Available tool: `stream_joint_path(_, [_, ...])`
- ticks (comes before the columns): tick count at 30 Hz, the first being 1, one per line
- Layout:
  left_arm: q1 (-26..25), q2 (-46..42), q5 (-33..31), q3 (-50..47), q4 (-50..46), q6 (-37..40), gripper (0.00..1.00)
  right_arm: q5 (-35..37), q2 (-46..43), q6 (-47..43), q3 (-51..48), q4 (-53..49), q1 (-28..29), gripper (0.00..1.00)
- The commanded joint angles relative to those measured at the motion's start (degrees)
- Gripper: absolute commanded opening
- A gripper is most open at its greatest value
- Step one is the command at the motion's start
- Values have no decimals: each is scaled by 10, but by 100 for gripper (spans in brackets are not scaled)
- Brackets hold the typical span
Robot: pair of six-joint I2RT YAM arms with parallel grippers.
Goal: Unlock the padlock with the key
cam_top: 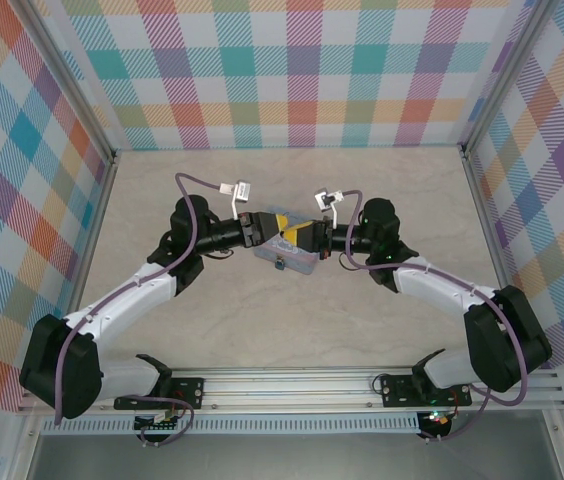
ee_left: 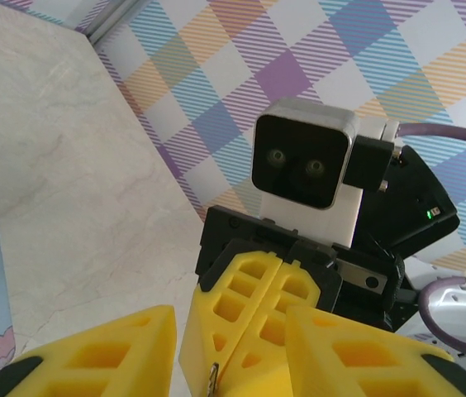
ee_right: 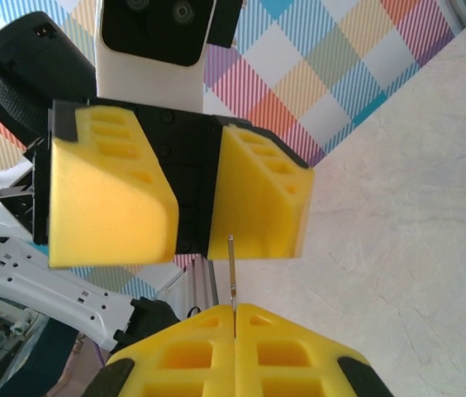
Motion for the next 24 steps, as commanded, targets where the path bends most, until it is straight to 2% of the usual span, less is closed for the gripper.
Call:
stream_joint_path(1, [-7, 3, 13, 15, 29, 14, 35, -11, 6, 7, 21, 30, 3, 4])
stream_joint_path(10, [-9, 2, 1, 19, 19, 17, 1, -7, 7, 19, 17, 40, 3, 7])
stream_joint_path(18, [-19, -13, -31, 21, 17, 11, 0, -10, 29, 106, -11, 175, 0, 32])
stream_joint_path(24, [-23, -16, -42, 19, 17, 11, 0, -20, 66, 149, -7, 226, 3, 33])
